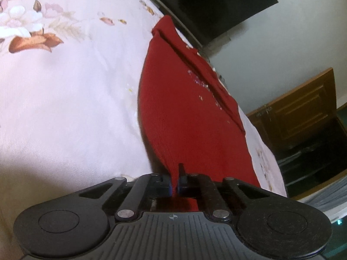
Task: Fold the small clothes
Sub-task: 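Grasp the sweater hem with both grippers and lift it, then fold the hem toward the collar with both grippers and release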
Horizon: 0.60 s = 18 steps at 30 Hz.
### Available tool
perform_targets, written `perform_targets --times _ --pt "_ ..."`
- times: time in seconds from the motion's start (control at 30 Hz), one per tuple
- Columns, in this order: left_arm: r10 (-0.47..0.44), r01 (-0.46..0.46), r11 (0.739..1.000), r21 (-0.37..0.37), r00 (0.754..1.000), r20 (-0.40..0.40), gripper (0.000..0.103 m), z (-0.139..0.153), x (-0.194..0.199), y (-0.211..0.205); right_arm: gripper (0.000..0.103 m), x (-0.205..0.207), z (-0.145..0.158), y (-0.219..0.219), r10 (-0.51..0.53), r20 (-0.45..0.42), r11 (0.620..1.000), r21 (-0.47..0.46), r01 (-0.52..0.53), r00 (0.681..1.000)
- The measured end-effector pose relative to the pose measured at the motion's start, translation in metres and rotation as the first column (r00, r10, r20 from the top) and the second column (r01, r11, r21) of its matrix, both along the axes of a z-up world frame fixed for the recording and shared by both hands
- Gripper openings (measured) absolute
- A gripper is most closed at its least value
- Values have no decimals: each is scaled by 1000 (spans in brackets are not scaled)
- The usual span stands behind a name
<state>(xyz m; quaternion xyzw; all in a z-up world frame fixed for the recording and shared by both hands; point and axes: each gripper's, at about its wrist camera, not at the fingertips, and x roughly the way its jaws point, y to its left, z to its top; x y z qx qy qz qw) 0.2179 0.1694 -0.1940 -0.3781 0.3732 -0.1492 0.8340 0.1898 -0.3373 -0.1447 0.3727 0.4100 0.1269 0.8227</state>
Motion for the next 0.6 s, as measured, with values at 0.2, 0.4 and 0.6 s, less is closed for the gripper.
perform_targets --times 0.2,0.4,0.6 --pt "63 -58 997 -49 991 116 3 32 -22 17 5 -16 38 9 23 126 990 -140 -5 992" --pt "79 -66 995 -71 974 211 3 78 2 31 5 -8 91 17 63 255 977 -212 -8 965" --pt "63 -55 998 -36 955 290 3 126 69 31 5 50 142 21 98 358 967 -255 -3 929"
